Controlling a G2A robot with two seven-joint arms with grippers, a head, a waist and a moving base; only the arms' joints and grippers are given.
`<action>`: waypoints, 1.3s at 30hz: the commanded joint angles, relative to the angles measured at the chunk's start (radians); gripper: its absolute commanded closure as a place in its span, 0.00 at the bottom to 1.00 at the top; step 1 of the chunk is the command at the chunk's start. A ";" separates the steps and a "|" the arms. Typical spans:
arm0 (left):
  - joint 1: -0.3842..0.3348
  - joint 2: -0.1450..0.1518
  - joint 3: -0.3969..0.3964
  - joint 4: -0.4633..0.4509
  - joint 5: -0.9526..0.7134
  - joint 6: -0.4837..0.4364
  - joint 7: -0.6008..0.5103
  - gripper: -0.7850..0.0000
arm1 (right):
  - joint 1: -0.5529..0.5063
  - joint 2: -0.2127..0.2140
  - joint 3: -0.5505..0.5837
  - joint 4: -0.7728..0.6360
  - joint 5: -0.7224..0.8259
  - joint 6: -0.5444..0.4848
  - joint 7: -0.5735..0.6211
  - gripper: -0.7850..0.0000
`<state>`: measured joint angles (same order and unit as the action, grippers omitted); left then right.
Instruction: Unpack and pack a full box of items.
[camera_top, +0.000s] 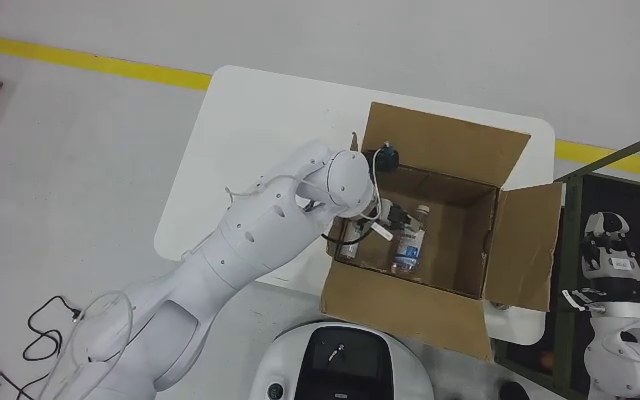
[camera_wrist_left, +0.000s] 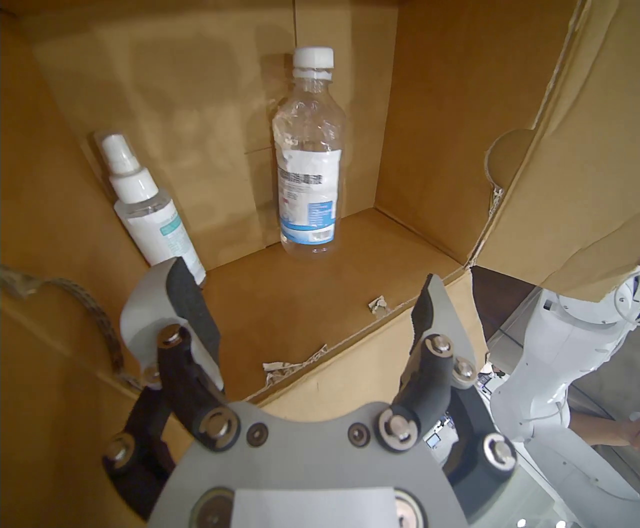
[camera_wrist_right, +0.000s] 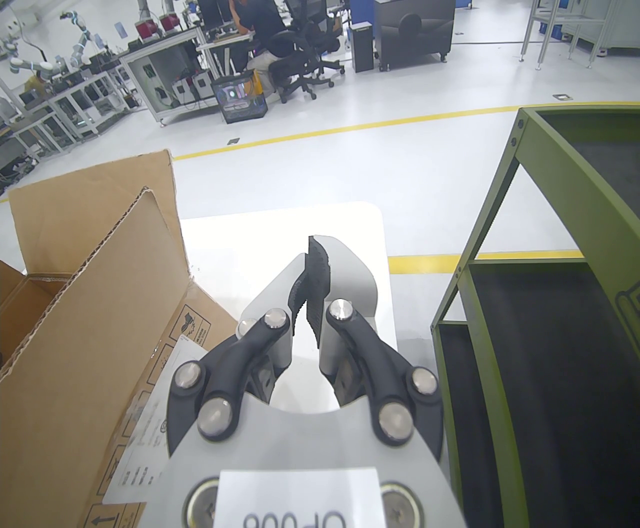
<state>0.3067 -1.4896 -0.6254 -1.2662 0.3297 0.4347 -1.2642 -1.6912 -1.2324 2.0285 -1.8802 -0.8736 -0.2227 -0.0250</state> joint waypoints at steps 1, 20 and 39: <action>0.015 0.010 -0.027 -0.027 0.008 -0.032 0.023 0.00 | 0.000 0.000 0.000 0.000 0.000 0.000 0.000 1.00; 0.222 0.123 -0.247 -0.508 0.350 -0.225 0.046 0.00 | -0.014 0.009 0.049 -0.096 -0.004 0.017 0.178 1.00; 0.340 0.160 -0.416 -0.600 0.282 -0.325 0.078 0.00 | -0.072 0.033 0.077 -0.130 -0.352 -0.067 0.363 1.00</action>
<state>0.6466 -1.3294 -1.0412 -1.8658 0.6118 0.1093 -1.1860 -1.7633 -1.1991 2.1059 -2.0100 -1.2256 -0.2892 0.3385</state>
